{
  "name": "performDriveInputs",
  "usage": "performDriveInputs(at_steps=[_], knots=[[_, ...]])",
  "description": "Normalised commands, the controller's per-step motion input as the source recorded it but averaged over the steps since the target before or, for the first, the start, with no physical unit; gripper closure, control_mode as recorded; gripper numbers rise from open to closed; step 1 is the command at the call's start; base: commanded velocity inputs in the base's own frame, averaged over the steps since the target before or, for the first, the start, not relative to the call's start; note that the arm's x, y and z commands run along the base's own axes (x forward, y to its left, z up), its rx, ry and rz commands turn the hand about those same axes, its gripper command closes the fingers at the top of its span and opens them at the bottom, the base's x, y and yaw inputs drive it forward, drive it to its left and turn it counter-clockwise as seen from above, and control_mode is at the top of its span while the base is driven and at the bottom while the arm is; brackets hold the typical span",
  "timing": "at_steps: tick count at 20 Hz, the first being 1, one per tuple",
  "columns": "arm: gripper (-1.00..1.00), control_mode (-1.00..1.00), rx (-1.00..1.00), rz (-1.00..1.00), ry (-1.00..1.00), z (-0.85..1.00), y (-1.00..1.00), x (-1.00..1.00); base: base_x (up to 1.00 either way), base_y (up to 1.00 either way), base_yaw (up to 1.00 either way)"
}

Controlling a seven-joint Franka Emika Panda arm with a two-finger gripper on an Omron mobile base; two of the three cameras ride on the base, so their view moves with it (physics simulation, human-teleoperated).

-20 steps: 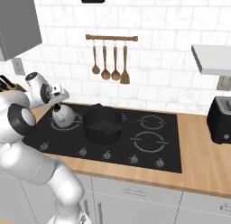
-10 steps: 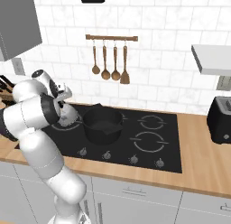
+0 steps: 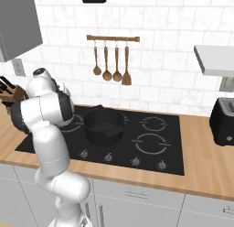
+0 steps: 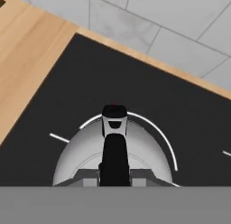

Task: Pick the kettle from the counter and place it on a stove burner. Then turn the burner on.

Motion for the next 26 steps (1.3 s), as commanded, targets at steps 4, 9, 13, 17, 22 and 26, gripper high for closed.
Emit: performDriveInputs(at_steps=[4,9,13,17,22,26], knots=[[1.0,-1.0,0.0,0.0,-0.01,-0.07,0.0,0.17,0.0,0.0,0.0],[1.0,-1.0,0.0,0.0,0.0,-0.07,-0.09,0.15,0.0,0.0,0.0],[1.0,-1.0,0.0,0.0,0.0,0.0,0.0,0.04,0.0,0.0,0.0],[-1.0,-1.0,0.0,0.0,0.0,0.0,0.0,0.01,0.0,0.0,0.0],[-1.0,-1.0,0.01,0.0,0.0,0.0,0.0,0.01,0.0,0.0,0.0],[-1.0,-1.0,0.0,0.0,-0.01,0.23,0.0,0.03,0.0,0.0,0.0]])
